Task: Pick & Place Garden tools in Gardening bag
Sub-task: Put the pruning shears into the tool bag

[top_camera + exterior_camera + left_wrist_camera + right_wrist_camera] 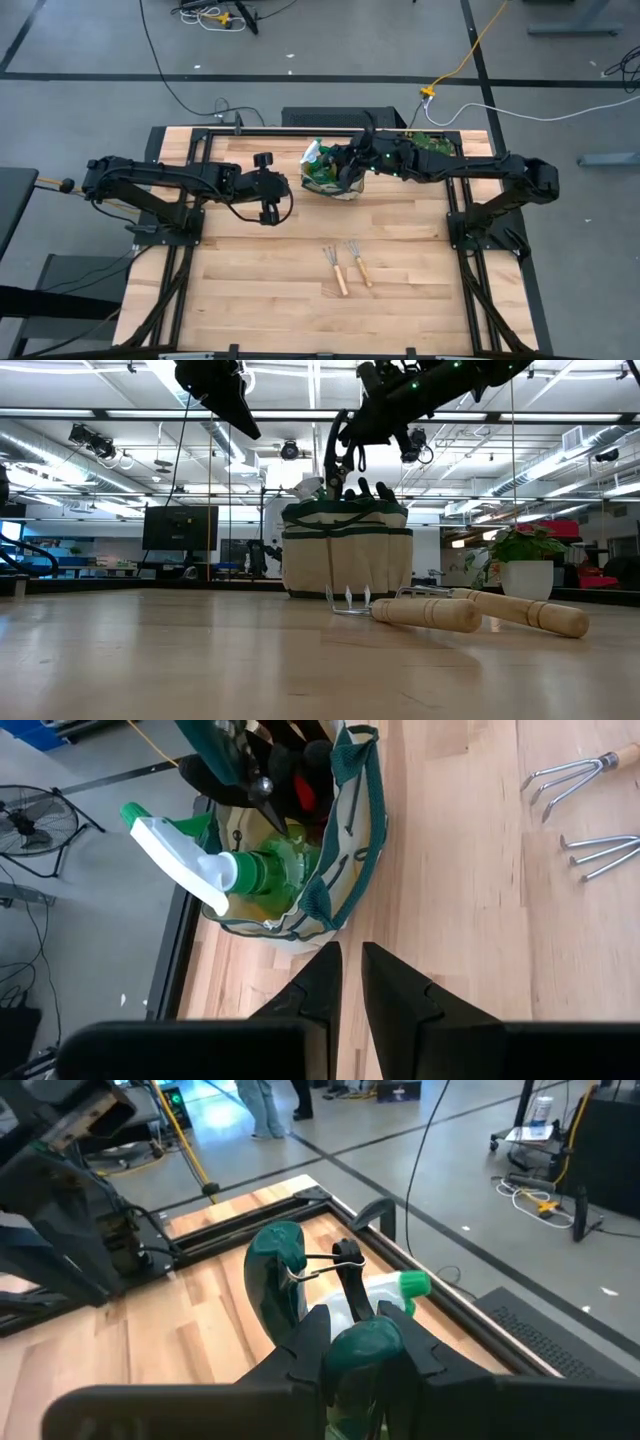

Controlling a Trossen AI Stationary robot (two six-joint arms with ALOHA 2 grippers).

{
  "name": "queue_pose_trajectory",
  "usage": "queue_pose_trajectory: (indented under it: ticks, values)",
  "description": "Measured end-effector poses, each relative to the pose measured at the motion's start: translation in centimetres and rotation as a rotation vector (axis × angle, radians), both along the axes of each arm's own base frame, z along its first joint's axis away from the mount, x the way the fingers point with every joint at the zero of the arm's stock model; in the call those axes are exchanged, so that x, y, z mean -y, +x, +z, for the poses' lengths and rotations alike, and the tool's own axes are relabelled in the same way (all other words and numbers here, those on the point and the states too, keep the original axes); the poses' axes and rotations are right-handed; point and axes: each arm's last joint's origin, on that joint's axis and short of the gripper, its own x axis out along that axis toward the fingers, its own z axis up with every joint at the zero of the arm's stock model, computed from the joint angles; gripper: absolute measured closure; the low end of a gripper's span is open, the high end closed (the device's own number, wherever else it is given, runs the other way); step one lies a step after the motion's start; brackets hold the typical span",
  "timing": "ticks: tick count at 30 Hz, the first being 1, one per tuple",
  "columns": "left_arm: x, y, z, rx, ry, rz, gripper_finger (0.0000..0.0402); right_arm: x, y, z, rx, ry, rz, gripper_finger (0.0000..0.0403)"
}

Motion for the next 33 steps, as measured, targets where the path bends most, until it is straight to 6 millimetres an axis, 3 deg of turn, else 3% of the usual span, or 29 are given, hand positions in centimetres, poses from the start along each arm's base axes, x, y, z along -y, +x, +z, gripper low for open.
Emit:
queue_pose_trajectory:
  ticks: [17,26,33]
  values:
    - [0.0,0.2,0.1,0.023,0.002,-0.003,0.0353,0.1,0.2,-0.6,-0.026,0.009,-0.005,0.0352]
    - [0.0,0.2,0.2,0.026,0.003,-0.004,0.0353,0.4,1.5,-2.5,-0.059,0.042,0.005,0.0352]
    - [0.0,0.2,0.2,0.025,0.003,-0.005,0.0353,0.4,1.6,-2.6,-0.059,0.041,0.005,0.0352]
